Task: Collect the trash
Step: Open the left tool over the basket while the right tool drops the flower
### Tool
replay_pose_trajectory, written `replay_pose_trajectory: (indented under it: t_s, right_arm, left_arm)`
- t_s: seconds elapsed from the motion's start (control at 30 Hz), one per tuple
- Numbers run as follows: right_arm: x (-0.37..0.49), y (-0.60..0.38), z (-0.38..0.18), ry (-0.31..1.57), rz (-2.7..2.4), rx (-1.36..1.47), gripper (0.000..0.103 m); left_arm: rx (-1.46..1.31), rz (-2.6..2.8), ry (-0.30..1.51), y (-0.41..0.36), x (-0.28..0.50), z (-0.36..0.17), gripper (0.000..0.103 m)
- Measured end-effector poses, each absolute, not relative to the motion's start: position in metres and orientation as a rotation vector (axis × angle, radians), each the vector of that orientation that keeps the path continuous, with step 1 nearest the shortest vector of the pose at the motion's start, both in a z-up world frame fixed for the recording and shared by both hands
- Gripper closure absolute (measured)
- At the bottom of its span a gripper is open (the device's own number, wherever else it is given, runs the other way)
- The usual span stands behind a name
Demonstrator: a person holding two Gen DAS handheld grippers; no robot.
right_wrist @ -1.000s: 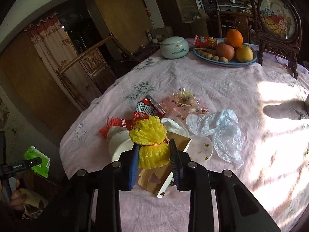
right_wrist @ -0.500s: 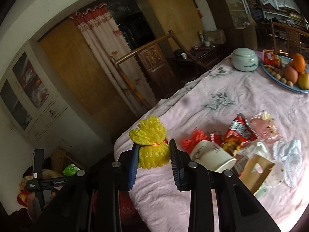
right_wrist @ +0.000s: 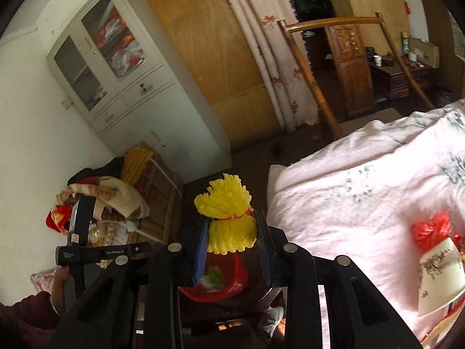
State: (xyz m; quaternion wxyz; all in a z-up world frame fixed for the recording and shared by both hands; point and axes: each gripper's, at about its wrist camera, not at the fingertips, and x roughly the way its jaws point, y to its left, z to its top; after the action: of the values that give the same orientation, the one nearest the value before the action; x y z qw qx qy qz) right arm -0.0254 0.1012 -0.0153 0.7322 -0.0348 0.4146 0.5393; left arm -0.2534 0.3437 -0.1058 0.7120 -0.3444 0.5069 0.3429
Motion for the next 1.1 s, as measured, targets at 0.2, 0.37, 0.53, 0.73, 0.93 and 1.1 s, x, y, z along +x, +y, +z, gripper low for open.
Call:
replay_pose_trajectory:
  t_s: [0.2,0.37,0.53,0.73,0.93,1.1]
  right_arm:
    - [-0.056,0.172,-0.025,0.972,1.338,-0.215,0.072]
    - [-0.084,0.223,-0.035,1.008,1.436,-0.332,0.072]
    - [-0.107,0.253,-0.035,0.98,1.513,-0.398,0.063]
    - [-0.113,0.257,-0.026,0.944,1.508,-0.395,0.057]
    - [-0.095,0.232,-0.024,0.954,1.385,-0.362,0.053]
    - [-0.07,0.192,-0.021,0.932,1.259,-0.295,0.05]
  left_arm:
    - [-0.811,0.834,1.085,0.358,-0.284,-0.098,0.017]
    - [-0.802,0.872,1.075,0.36,-0.295,-0.093,0.017]
    - [-0.82,0.903,1.044,0.37,-0.308,-0.092,0.017]
    - [-0.821,0.885,1.035,0.38,-0.302,-0.094,0.017]
    - [-0.77,0.816,1.033,0.381,-0.272,-0.092,0.017]
    - [-0.699,0.708,1.049,0.369,-0.23,-0.089,0.017]
